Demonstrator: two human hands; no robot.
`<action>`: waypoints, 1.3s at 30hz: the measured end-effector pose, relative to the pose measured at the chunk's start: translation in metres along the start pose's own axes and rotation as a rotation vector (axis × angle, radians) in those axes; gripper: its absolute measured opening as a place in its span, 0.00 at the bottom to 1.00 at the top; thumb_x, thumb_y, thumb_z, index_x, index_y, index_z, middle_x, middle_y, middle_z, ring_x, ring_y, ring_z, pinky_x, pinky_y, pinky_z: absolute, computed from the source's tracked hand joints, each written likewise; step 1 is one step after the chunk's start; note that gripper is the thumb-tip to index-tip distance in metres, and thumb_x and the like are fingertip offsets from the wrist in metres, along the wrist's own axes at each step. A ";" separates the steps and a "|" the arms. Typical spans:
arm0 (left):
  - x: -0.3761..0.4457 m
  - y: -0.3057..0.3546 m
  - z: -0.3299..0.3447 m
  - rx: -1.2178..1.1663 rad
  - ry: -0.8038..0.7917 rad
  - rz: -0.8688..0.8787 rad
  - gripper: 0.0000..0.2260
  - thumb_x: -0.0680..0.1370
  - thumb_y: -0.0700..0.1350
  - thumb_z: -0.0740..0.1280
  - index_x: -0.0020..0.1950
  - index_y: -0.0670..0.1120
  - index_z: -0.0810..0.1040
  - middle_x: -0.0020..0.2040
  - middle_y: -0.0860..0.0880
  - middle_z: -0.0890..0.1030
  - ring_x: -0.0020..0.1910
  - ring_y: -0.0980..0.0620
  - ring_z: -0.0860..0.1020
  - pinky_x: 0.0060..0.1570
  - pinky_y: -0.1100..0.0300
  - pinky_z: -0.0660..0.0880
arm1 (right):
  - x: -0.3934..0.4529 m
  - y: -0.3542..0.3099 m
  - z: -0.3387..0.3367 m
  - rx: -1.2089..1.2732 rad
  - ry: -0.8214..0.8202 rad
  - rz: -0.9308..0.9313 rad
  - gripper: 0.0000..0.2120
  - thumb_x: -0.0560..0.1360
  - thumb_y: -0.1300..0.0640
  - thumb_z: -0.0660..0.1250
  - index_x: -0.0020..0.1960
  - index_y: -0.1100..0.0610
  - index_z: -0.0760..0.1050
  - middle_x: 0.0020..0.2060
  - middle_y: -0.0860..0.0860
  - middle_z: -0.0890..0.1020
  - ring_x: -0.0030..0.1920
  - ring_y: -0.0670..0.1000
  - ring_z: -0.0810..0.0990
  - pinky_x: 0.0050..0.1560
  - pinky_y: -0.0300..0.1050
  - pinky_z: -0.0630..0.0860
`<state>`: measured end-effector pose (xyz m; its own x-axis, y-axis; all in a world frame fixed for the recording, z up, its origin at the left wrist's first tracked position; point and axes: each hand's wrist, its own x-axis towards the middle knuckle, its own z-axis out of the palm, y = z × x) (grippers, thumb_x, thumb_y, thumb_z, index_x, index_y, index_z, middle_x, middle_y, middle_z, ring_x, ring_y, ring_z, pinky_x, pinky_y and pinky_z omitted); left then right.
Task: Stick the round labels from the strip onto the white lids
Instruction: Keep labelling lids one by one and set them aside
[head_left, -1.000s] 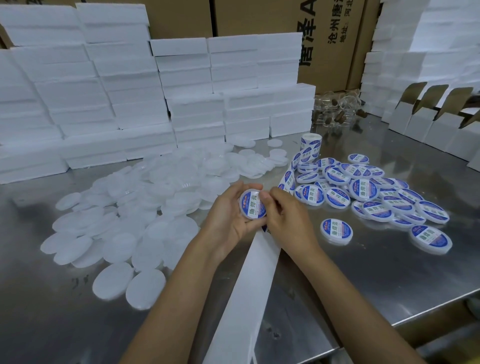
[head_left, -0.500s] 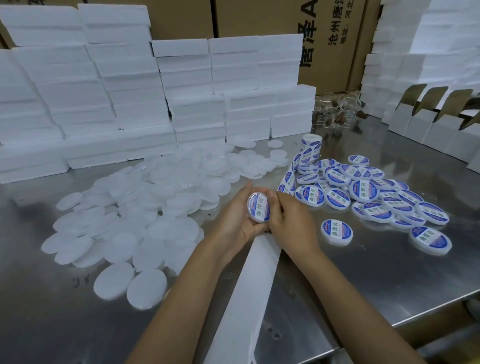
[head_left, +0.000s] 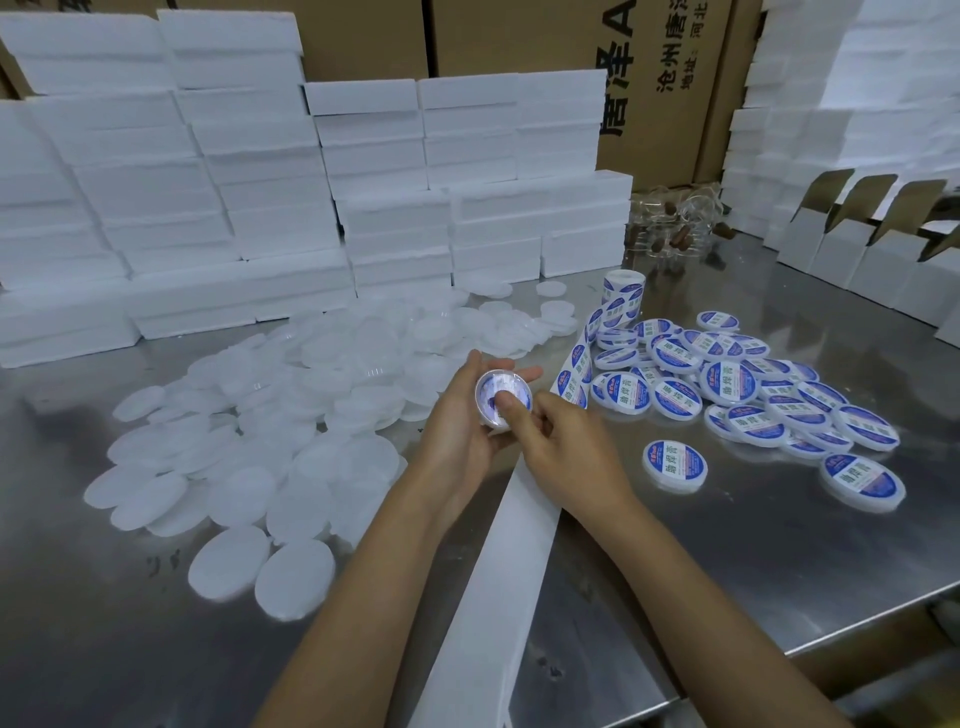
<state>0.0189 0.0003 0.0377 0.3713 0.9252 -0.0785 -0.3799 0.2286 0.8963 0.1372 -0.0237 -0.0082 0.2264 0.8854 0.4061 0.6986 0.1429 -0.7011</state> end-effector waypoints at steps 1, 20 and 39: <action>0.000 0.000 -0.001 -0.003 -0.005 0.004 0.19 0.86 0.53 0.51 0.57 0.42 0.75 0.62 0.40 0.82 0.56 0.43 0.81 0.59 0.50 0.78 | 0.000 0.000 0.000 0.010 -0.004 -0.014 0.24 0.80 0.39 0.58 0.34 0.54 0.65 0.25 0.47 0.69 0.28 0.46 0.68 0.33 0.45 0.62; 0.002 -0.011 -0.005 0.503 0.206 0.212 0.14 0.87 0.47 0.54 0.54 0.48 0.79 0.53 0.44 0.86 0.55 0.47 0.84 0.64 0.45 0.76 | 0.000 -0.013 -0.002 0.460 -0.130 0.114 0.23 0.81 0.48 0.65 0.33 0.62 0.68 0.25 0.49 0.64 0.27 0.46 0.62 0.31 0.41 0.60; 0.007 -0.011 -0.017 0.325 -0.057 0.114 0.28 0.79 0.40 0.70 0.75 0.57 0.65 0.58 0.50 0.85 0.51 0.47 0.86 0.46 0.60 0.82 | 0.032 0.029 -0.040 0.365 0.455 0.305 0.23 0.83 0.44 0.58 0.36 0.55 0.77 0.26 0.45 0.77 0.27 0.40 0.74 0.31 0.36 0.69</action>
<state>0.0109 0.0090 0.0193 0.3920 0.9188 0.0466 -0.1358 0.0077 0.9907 0.1917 -0.0089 0.0075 0.6980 0.6462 0.3086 0.3008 0.1265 -0.9453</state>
